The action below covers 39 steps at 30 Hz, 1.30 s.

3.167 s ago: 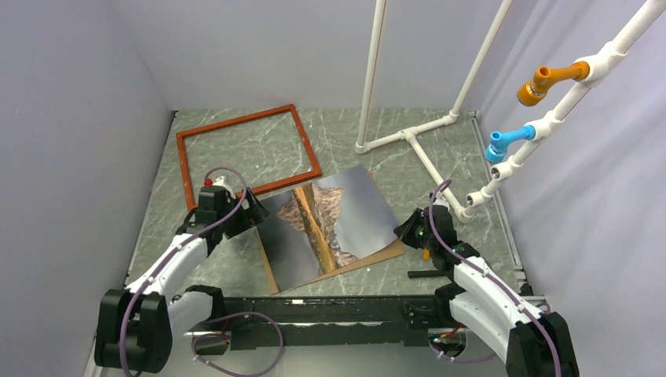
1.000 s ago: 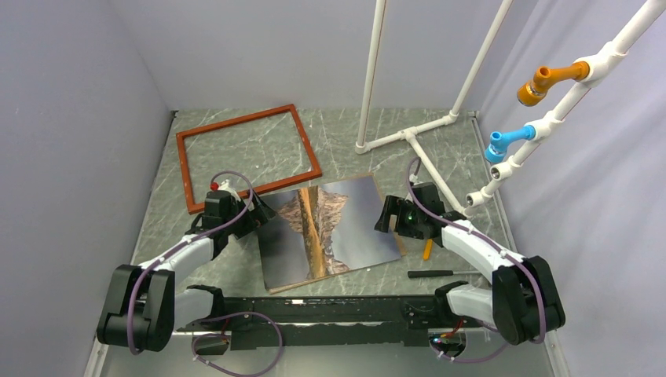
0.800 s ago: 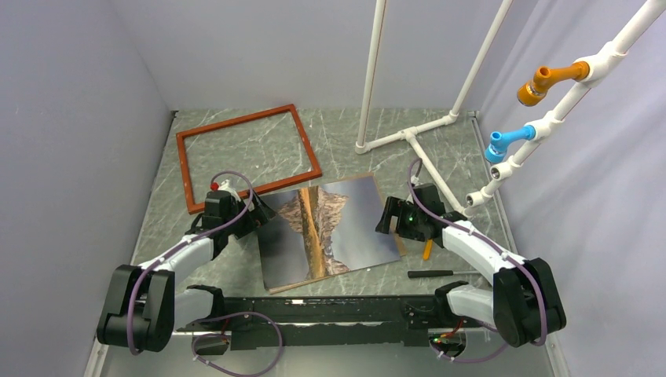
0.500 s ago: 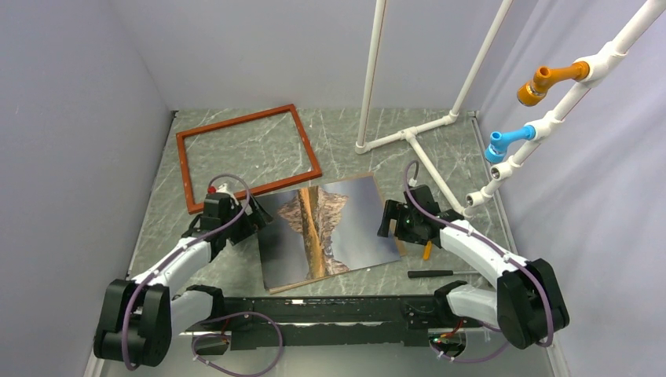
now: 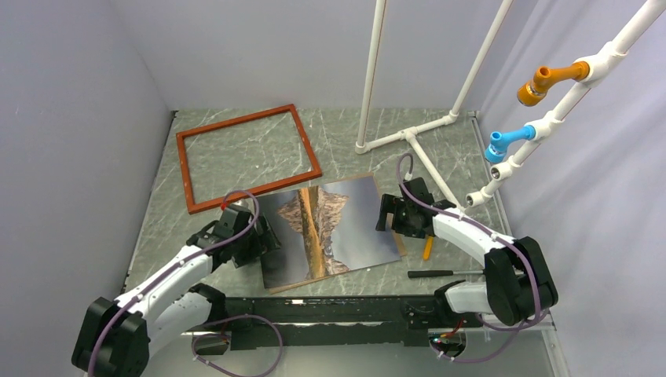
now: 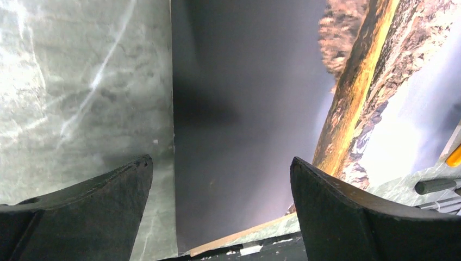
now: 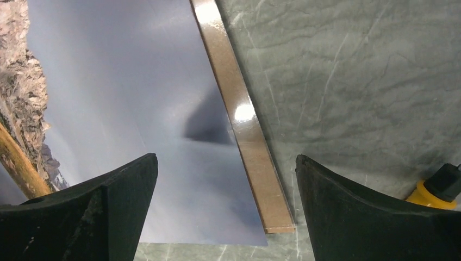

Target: Take the photo out of the frame

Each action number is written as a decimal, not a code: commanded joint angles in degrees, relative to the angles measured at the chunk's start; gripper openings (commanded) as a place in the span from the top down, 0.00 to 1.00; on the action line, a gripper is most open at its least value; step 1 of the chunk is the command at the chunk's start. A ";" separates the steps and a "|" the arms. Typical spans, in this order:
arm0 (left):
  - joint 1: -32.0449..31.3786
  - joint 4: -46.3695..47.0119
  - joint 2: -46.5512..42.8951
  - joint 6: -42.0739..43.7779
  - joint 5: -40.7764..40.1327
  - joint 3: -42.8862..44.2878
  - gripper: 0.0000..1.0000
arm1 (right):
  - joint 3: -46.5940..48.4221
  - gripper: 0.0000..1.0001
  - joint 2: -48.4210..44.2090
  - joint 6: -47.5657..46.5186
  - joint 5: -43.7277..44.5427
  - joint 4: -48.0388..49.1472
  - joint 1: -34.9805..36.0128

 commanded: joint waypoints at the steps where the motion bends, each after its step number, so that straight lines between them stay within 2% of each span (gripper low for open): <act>1: -4.11 -3.77 -2.58 -6.28 -3.13 -2.26 0.00 | 0.84 0.01 -0.36 -2.41 -1.94 3.00 -0.12; 15: -13.15 -3.66 -1.27 -11.91 -2.79 -1.94 0.00 | -2.15 0.02 0.33 -1.39 -6.89 6.39 1.06; 21: -14.04 -6.25 0.60 -11.95 -5.17 1.04 0.00 | -2.25 0.02 -1.54 -1.20 -3.95 5.10 1.38; 31: -14.01 -10.61 -1.36 -9.80 -9.54 2.82 0.01 | -0.07 0.01 -5.53 2.12 7.45 -1.33 1.33; 34: -13.88 -14.29 -1.94 -7.20 -13.01 5.58 0.01 | 1.96 0.02 -7.79 6.62 11.23 -8.49 1.28; 39: -13.83 -18.11 -4.56 -3.03 -17.15 10.86 0.01 | 0.39 0.05 -16.14 11.51 5.21 -15.42 5.08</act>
